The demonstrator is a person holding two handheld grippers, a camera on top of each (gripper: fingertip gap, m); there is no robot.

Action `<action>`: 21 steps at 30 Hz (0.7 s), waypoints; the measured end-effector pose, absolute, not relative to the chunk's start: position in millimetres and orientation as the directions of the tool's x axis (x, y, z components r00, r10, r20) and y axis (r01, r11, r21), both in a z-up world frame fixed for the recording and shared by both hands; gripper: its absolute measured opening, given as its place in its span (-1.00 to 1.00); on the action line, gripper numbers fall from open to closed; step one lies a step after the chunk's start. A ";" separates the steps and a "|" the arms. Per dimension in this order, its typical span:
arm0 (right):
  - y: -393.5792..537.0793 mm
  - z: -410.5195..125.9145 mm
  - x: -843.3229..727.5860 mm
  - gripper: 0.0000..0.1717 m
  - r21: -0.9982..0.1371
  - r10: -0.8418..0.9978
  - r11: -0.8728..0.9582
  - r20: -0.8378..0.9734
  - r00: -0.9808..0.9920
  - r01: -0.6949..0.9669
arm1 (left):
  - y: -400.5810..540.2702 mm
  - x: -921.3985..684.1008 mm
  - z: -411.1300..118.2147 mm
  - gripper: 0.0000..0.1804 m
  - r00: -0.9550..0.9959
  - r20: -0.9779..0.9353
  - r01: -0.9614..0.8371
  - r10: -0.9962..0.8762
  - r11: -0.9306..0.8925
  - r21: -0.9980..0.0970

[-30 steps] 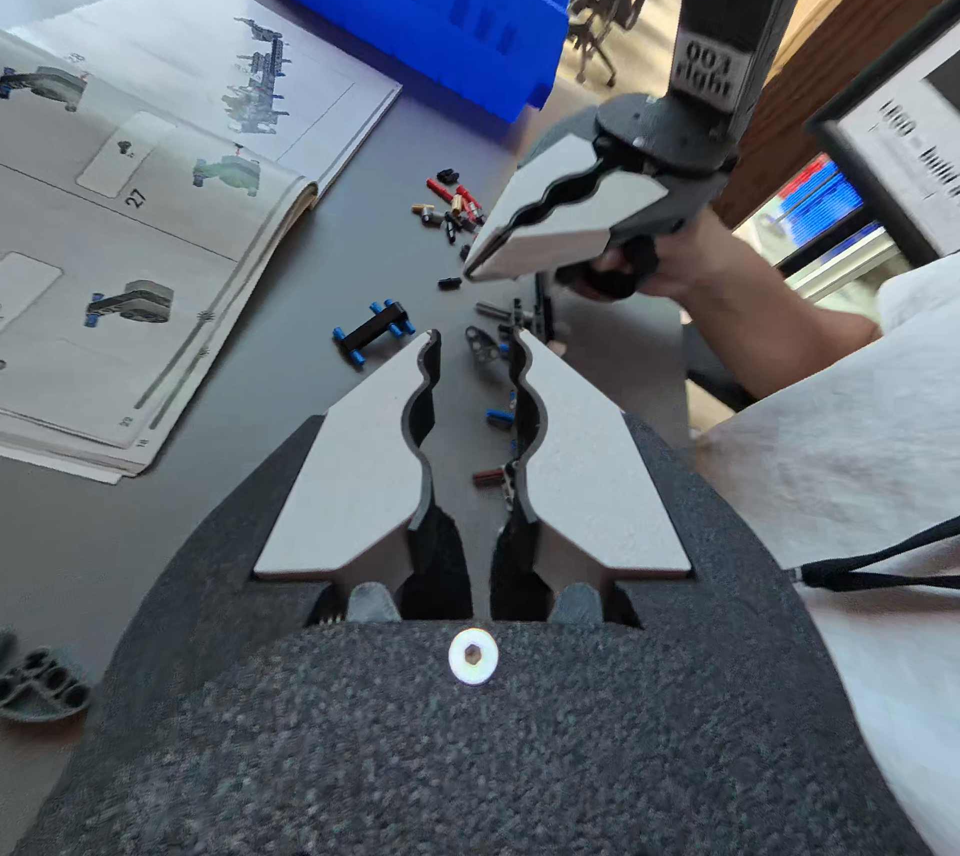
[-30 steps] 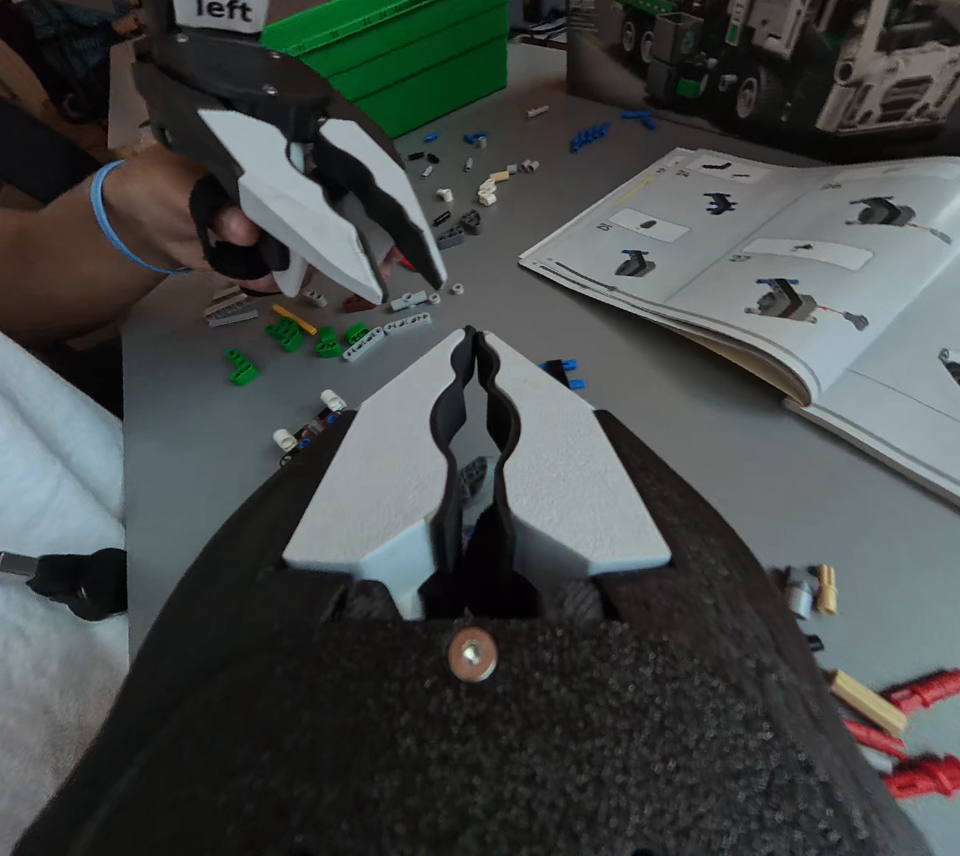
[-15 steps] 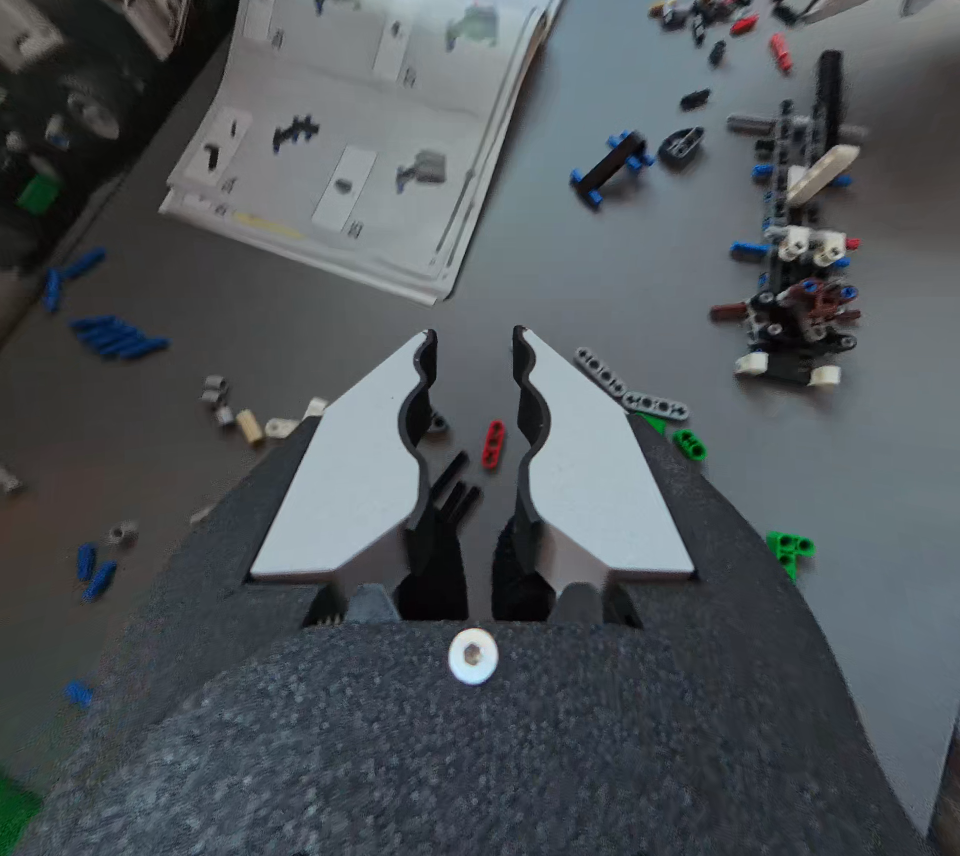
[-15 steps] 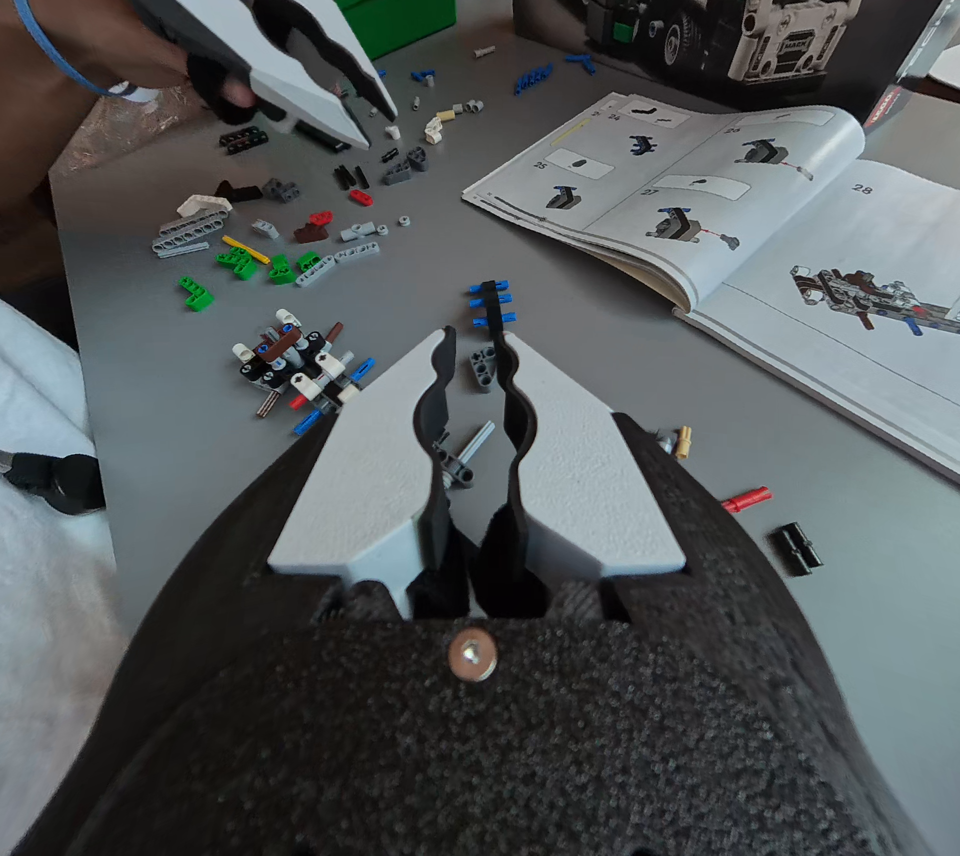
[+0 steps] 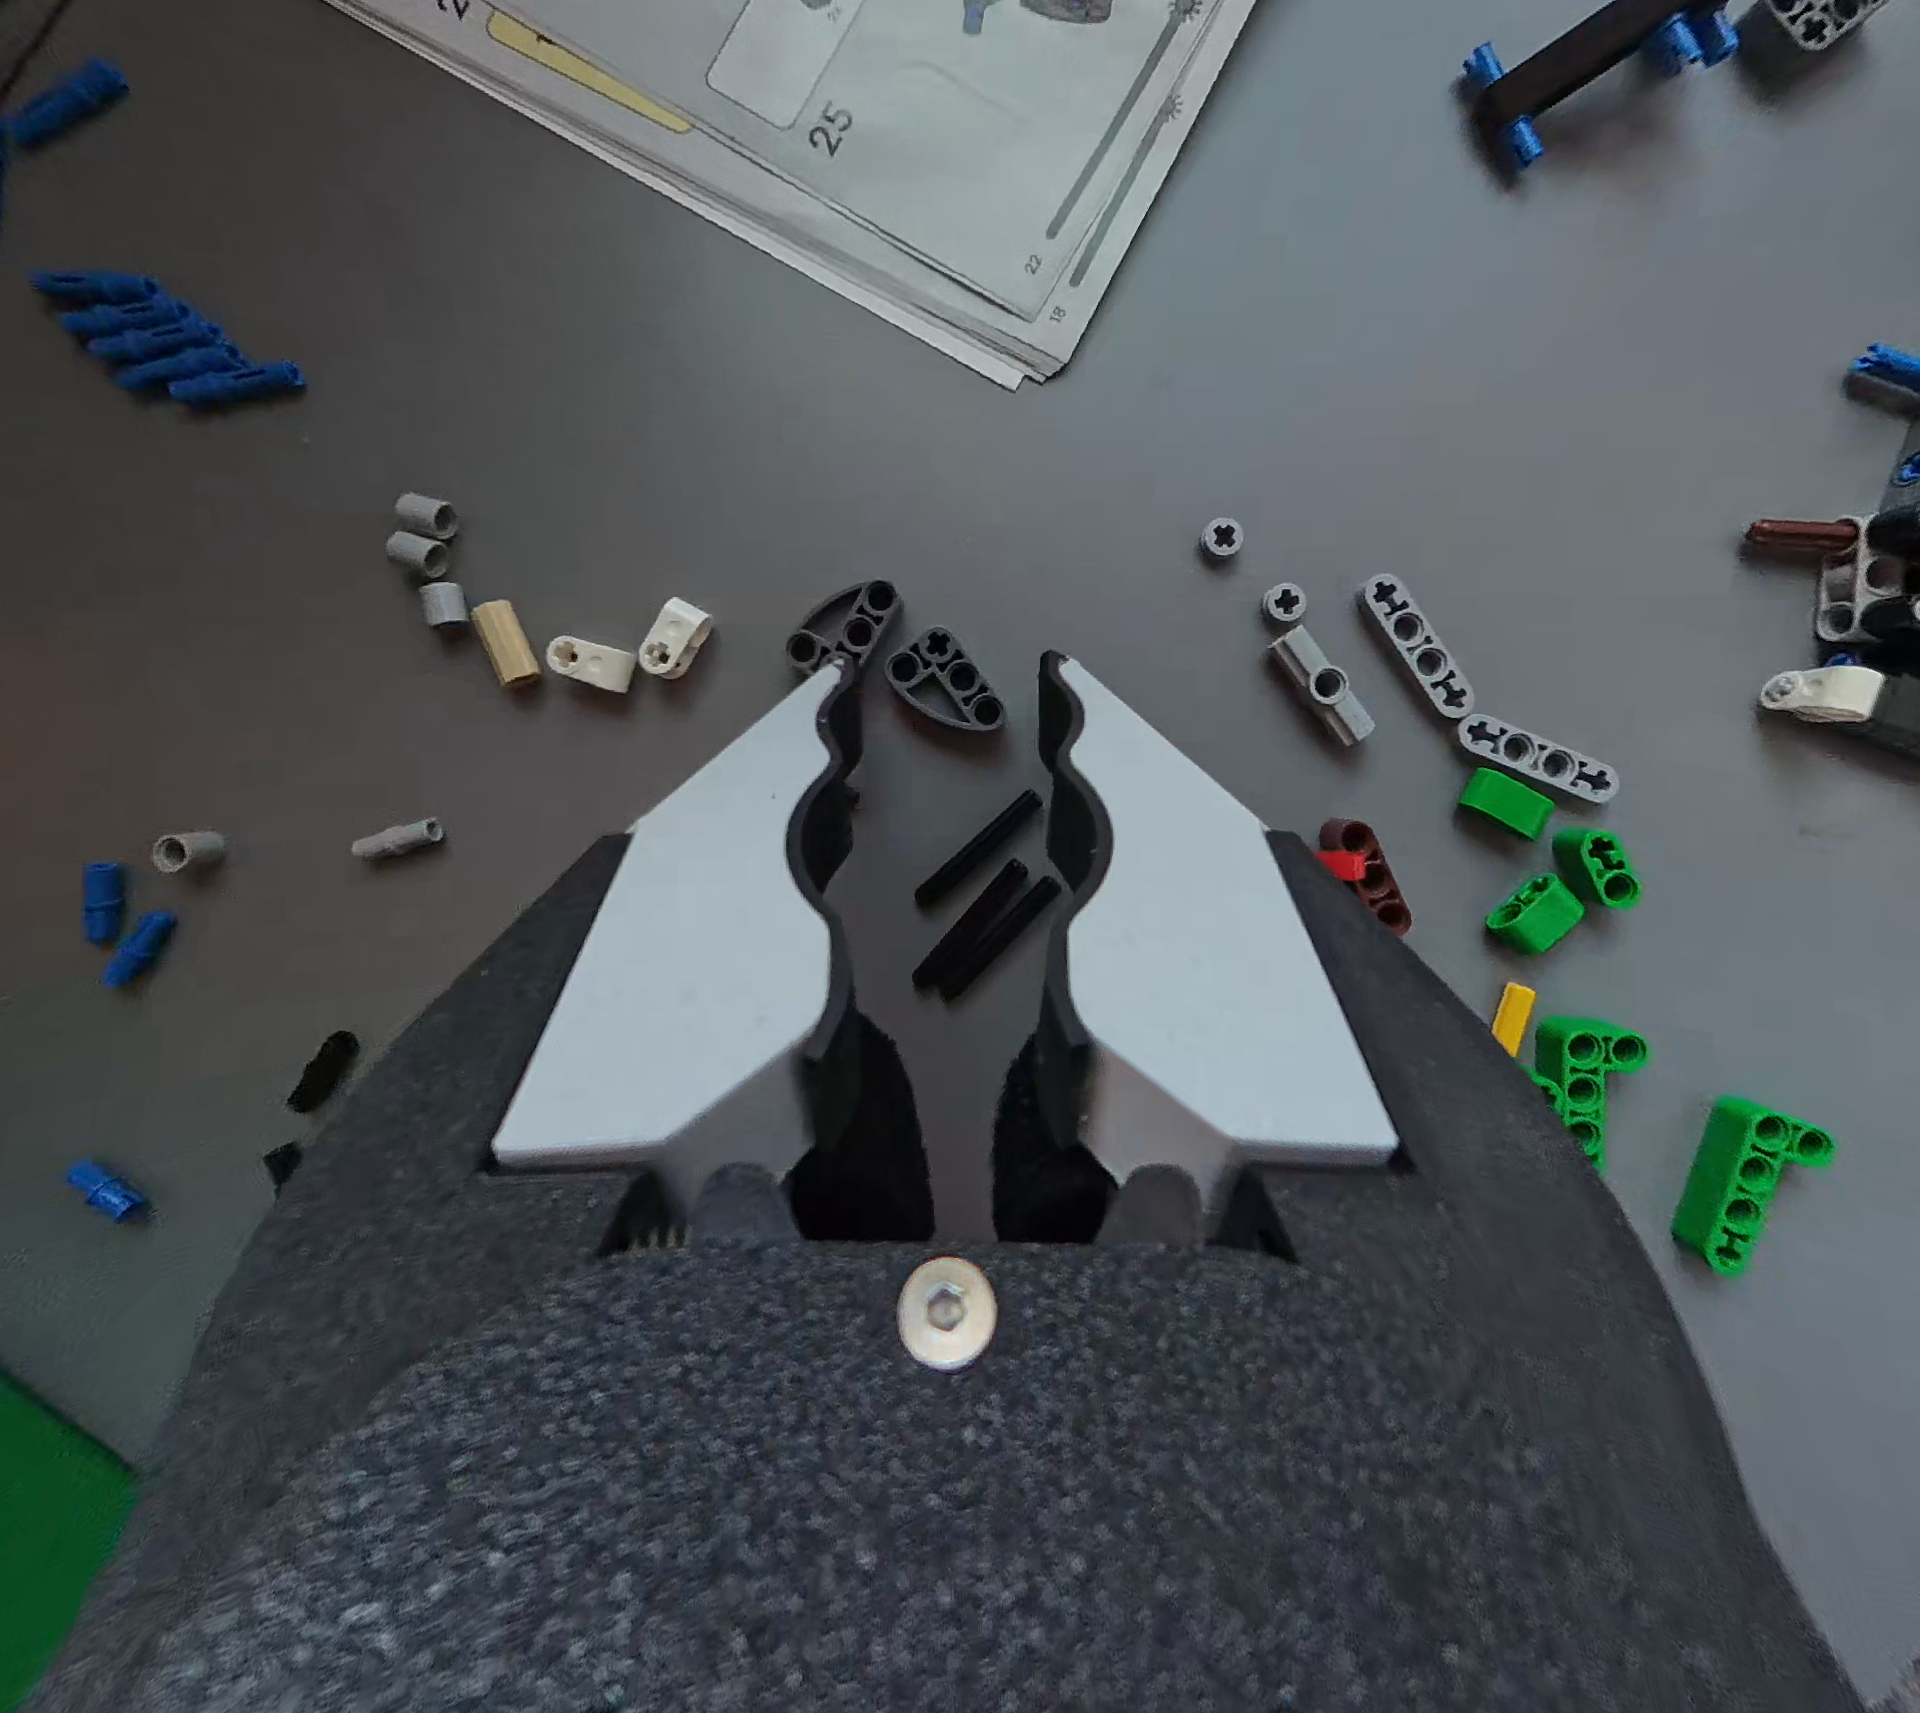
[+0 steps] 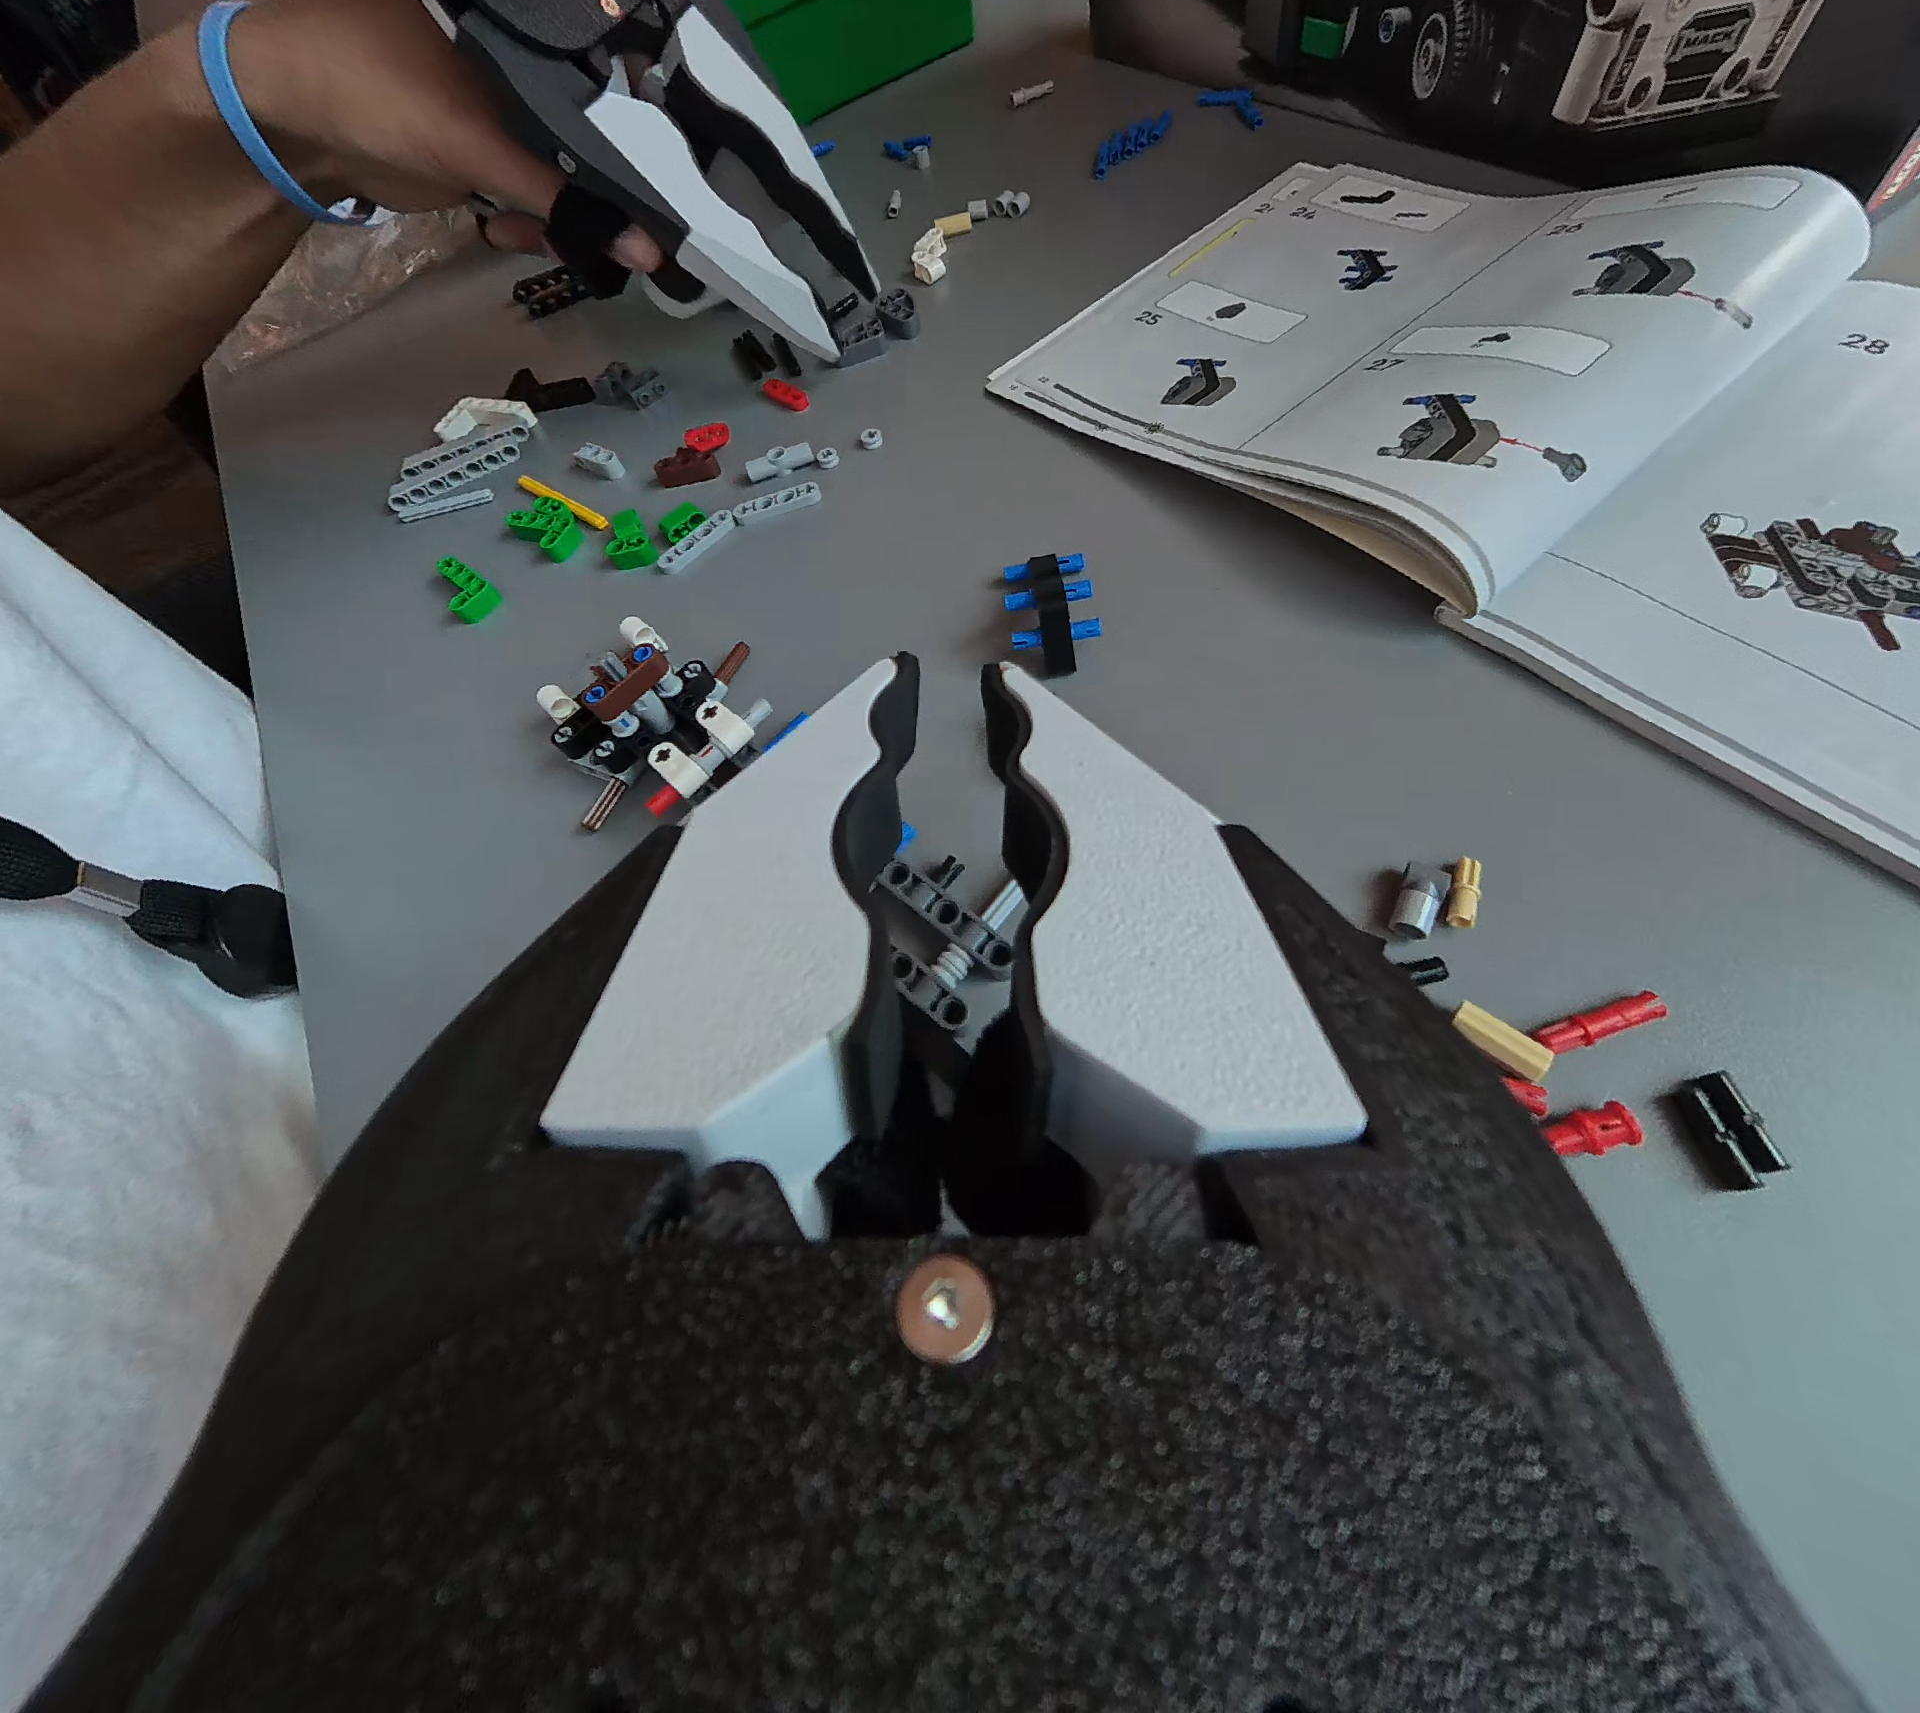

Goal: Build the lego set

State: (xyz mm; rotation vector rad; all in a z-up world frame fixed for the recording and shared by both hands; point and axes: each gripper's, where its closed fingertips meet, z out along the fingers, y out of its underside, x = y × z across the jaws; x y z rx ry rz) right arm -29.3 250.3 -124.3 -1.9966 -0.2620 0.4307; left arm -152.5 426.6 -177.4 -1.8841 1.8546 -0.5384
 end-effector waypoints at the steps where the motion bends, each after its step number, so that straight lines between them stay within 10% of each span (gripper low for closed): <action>1: 250.6 -124.9 -29.7 -0.87 -0.895 0.368 -0.446 -0.186 0.911 -0.002 | 426.2 -150.9 -178.7 -0.69 0.030 -0.035 -0.827 -0.999 -0.005 -0.562; 21: 294.1 -100.3 -55.4 -0.81 -0.701 0.311 -0.491 -0.696 0.648 -0.518 | 295.9 -75.4 -105.9 -0.83 -0.275 -0.428 -0.336 -0.861 0.503 -0.796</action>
